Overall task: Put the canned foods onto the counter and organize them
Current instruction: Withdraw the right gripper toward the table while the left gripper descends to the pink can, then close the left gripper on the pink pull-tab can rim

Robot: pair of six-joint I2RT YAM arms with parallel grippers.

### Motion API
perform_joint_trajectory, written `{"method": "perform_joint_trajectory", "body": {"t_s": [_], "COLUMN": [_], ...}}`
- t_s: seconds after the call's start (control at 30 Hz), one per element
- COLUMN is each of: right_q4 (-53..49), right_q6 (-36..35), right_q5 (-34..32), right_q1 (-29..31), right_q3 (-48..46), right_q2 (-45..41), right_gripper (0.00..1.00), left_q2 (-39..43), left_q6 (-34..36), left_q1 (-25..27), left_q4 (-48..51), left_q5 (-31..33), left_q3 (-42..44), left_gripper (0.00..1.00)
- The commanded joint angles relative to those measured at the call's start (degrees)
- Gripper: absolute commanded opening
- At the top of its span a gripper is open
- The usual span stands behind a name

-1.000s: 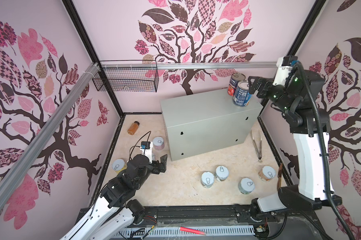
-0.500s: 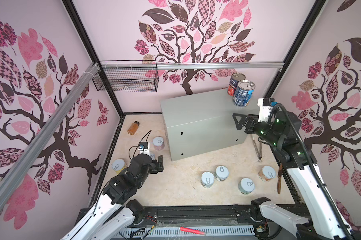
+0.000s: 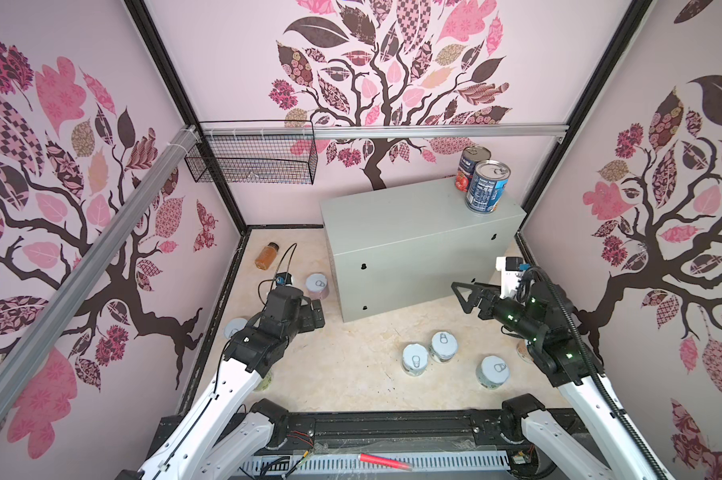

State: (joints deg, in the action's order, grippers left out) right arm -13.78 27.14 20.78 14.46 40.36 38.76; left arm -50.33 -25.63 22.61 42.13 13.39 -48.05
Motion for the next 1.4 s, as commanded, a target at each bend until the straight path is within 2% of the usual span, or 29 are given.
{"method": "perform_joint_trajectory", "body": {"t_s": [0.0,0.27,0.5,0.8,0.97,1.37], "right_q4": [6.03,11.97,17.38,21.9,22.38,22.94], "right_q6": [3.48,4.73,5.35,5.83,6.04,5.95], "right_q5": [3.21,4.51,6.86,9.49,10.03,9.99], "right_q1": [0.31,0.36,0.48,0.74,0.82,3.12], "right_q3": [-4.25,-13.34,-18.49,-20.3,-21.11,-21.64], "right_q2": [-1.82,-2.02,-0.86,1.18,0.23,0.52], "right_gripper": [1.0,1.0,1.0,1.0,1.0,1.0], "left_q2": [-3.26,-11.26,-16.96,-27.74,-32.91,-36.79], "left_q6": [1.22,1.19,2.37,1.9,1.28,-0.06], "left_q1": [-2.76,-9.28,-9.58,-9.86,-10.79,-12.23], "left_q4": [-3.79,-6.7,-6.77,-6.45,-6.33,-7.58], "left_q5": [-4.07,-5.34,-0.82,3.37,2.74,-0.08], "left_q3": [-2.89,-2.36,-2.31,-6.09,-7.97,-6.21], "left_gripper": [0.98,0.98,0.98,0.98,0.98,0.98]}}
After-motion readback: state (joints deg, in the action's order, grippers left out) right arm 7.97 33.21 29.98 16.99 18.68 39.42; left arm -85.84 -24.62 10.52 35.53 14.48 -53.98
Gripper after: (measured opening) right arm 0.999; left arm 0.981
